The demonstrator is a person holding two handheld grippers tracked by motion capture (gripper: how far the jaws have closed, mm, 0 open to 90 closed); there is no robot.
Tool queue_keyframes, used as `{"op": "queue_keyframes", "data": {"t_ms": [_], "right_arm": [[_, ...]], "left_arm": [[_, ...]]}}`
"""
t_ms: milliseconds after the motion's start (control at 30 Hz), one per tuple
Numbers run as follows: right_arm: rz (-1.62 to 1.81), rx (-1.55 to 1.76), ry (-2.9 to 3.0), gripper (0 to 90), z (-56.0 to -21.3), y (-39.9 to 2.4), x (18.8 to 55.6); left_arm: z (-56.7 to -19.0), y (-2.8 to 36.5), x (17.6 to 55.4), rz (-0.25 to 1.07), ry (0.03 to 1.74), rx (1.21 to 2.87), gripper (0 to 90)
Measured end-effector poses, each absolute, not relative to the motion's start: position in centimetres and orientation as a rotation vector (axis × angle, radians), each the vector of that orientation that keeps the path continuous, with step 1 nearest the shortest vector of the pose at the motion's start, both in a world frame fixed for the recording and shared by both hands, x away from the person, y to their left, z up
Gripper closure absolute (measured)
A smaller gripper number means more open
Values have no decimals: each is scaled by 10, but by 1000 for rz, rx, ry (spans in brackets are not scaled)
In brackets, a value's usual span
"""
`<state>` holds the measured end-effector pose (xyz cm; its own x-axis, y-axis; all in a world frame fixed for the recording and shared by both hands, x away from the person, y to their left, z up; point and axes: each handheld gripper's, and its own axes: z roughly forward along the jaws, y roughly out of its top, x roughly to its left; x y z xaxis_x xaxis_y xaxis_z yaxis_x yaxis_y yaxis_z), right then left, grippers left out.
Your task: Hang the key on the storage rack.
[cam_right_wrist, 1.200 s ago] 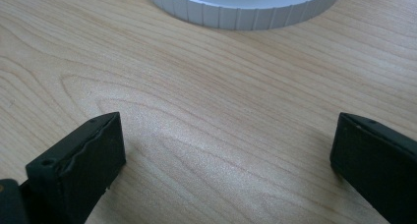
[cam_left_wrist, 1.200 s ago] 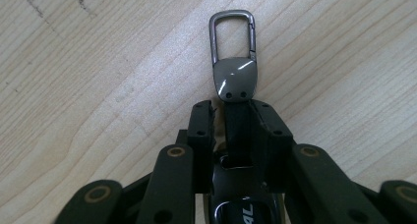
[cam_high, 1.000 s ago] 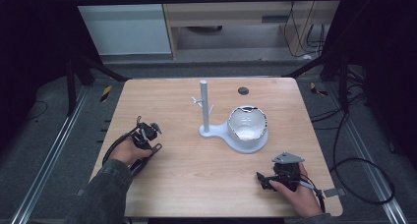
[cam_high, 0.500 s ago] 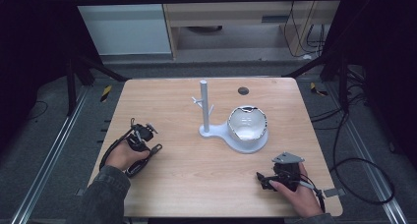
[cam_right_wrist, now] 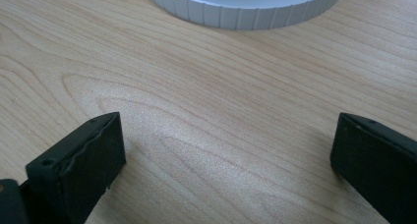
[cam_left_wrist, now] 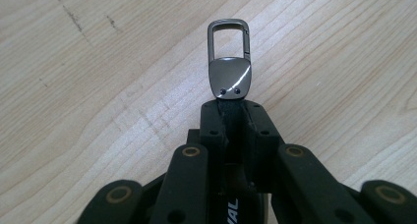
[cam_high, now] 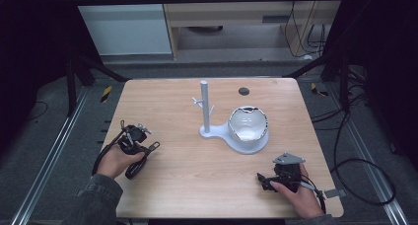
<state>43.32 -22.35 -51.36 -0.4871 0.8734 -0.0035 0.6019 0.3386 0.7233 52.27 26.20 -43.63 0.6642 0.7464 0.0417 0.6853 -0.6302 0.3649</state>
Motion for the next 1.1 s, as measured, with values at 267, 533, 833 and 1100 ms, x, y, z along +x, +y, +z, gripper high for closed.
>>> {"op": "queue_keyframes", "data": {"t_ms": [267, 533, 833, 1100], "right_arm": [[944, 1293, 2222, 4, -513, -224, 434], [944, 1297, 2221, 4, -513, -224, 434], [937, 1293, 2211, 4, -514, -224, 436], [936, 1296, 2210, 4, -514, -224, 437]], "left_arm": [[-420, 268, 501, 349, 1086, 2477, 800], [-412, 270, 478, 393, 1044, 2369, 801], [-403, 267, 462, 427, 990, 2327, 802], [-394, 264, 451, 478, 961, 2287, 804]]}}
